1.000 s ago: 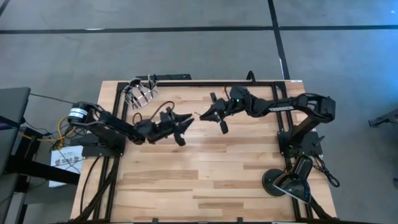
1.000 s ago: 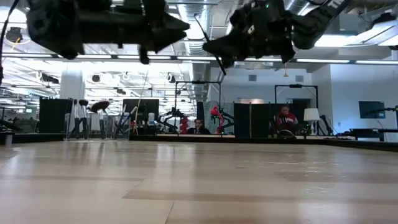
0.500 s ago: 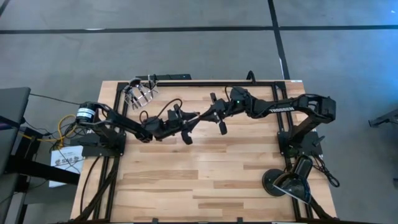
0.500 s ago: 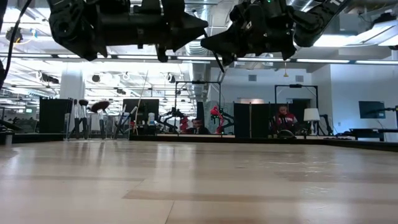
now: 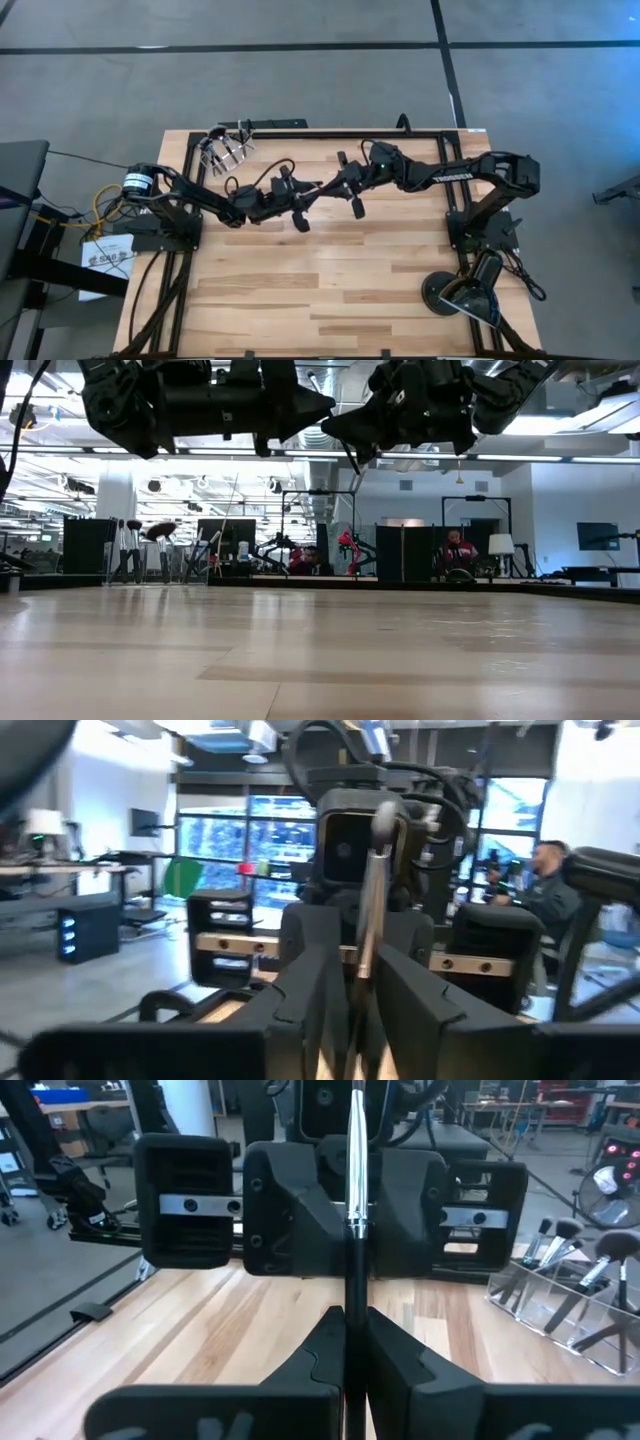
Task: Put items in baskets/containers
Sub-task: Put the eyeshadow brush into the transparent bin
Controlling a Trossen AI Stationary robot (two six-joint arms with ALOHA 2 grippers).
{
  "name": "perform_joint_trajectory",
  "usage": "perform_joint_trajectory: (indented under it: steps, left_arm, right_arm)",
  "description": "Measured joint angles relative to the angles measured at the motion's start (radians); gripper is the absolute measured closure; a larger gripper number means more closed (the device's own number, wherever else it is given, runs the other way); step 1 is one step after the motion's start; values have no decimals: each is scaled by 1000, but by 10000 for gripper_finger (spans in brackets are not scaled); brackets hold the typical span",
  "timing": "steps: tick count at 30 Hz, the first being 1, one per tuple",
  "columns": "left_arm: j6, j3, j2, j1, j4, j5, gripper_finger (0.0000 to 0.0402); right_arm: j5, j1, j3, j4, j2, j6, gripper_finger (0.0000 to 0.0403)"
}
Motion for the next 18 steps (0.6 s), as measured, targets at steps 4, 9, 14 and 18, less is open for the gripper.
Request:
perform_joint_trajectory:
  steps: [4,9,14,18]
  left_arm:
    - [12,0,0,-3,0,40,350]
    - [34,0,0,-5,0,41,385]
    - [37,0,0,-5,-2,44,382]
    - [51,0,-5,1,-1,33,386]
  right_arm:
    - [0,7,0,0,0,0,391]
    - [0,14,0,0,0,0,391]
    - [1,12,0,-10,0,0,384]
    - [1,1,0,-61,1,0,358]
